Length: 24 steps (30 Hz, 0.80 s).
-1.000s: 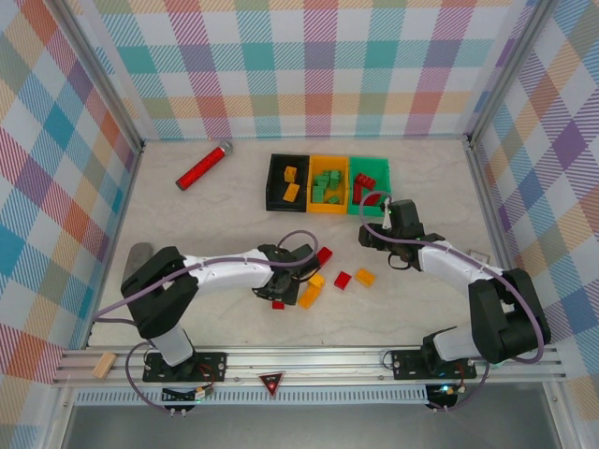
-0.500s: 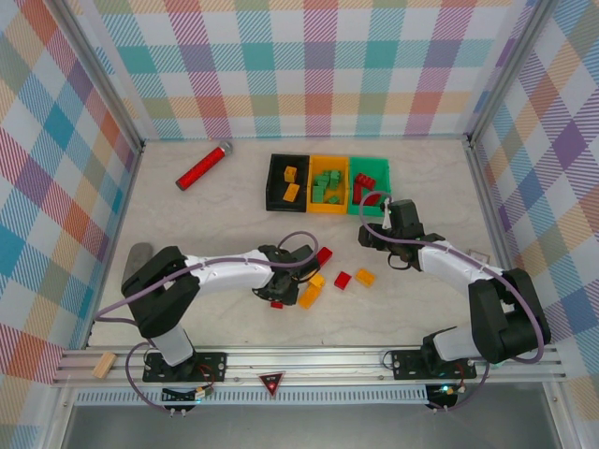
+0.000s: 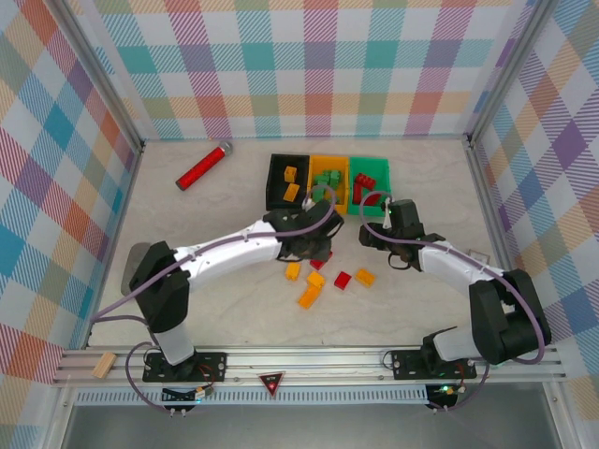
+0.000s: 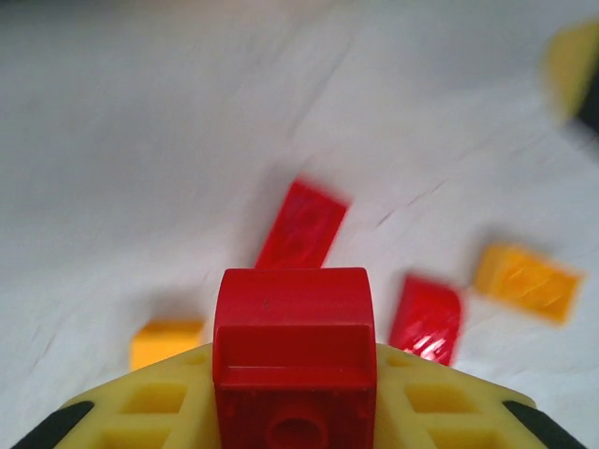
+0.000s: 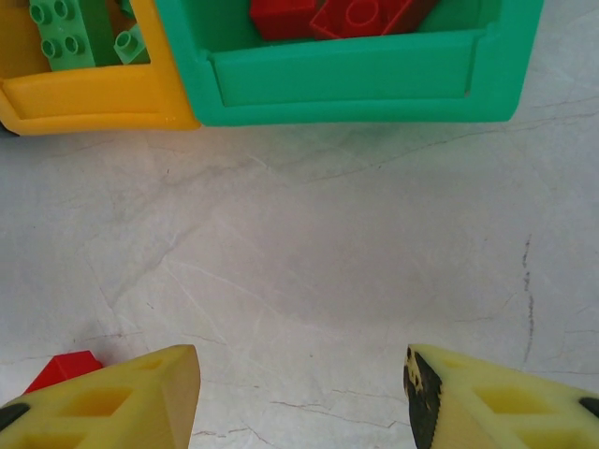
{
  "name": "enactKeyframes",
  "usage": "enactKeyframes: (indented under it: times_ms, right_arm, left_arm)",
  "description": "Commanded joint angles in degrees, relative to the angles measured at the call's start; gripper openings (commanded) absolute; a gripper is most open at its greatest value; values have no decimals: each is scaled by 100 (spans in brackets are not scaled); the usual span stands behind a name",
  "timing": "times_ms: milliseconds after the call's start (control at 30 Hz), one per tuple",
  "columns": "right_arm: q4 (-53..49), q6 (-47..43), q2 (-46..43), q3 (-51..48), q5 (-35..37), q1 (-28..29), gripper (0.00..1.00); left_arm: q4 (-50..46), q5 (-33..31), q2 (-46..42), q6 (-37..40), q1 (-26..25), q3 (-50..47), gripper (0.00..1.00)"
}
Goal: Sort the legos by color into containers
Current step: Pick up the lego from the middle-left of the table, then place the lego in the container.
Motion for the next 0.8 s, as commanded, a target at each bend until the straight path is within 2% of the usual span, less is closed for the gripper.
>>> enactKeyframes:
  times_ms: [0, 300, 433, 633, 700, 767]
  right_arm:
    - [89, 59, -282, -123, 248, 45, 60]
    - [-225, 205, -514, -163, 1054, 37, 61]
    - [-204, 214, -686, -234, 1245, 29, 61]
    - [-70, 194, -652, -244, 1165, 20, 61]
    - [-63, 179, -576, -208, 1106, 18, 61]
    - [-42, 168, -544, -179, 1031, 20, 61]
  left_arm:
    - [254, 471, 620, 424, 319, 738, 35]
    - [515, 1440, 2548, 669, 835, 3211, 36]
    - [569, 1391, 3159, 767, 858, 4134, 37]
    - [911, 1241, 3906, 665, 874, 5155, 37]
    - [1062, 1183, 4101, 662, 886, 5438, 43]
    - [1073, 1095, 4240, 635, 898, 5690, 60]
